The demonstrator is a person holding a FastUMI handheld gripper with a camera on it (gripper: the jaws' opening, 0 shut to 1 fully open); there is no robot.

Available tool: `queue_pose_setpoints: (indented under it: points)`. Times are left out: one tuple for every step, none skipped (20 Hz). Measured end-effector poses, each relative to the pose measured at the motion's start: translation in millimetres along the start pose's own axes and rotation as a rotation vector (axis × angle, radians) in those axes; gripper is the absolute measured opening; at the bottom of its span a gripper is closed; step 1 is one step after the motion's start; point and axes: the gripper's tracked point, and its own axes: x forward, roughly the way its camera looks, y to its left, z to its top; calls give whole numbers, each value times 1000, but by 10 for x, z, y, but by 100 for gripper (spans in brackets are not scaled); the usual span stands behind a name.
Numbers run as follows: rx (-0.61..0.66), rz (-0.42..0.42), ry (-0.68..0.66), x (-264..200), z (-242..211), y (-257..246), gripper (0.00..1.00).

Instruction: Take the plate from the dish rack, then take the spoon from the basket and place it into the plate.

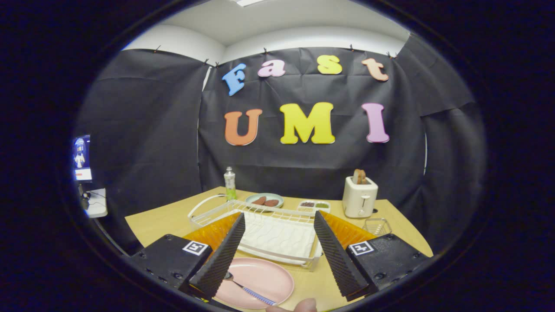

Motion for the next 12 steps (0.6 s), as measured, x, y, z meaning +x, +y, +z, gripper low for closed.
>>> queue_pose_setpoints:
  points:
    - [4, -34, -29, -72, 46, -67, 100]
    - [7, -64, -59, -139, 85, -121, 100]
    - [15, -96, -79, -203, 92, -180, 100]
    - [27, -117, -92, -258, 87, -219, 100]
    - [46, -128, -96, -303, 70, -234, 100]
    - [62, -138, -87, -344, 25, -251, 100]
    - [73, -150, -87, -387, 6, -276, 100]
    - [71, -166, -90, -415, 10, -329, 100]
    - [67, -184, -96, -452, 7, -368, 100]
    - [66, -194, -102, -473, 1, -368, 100]
    - [62, -202, -102, -502, -13, -367, 100]
    - [57, -206, -104, -530, -29, -356, 100]
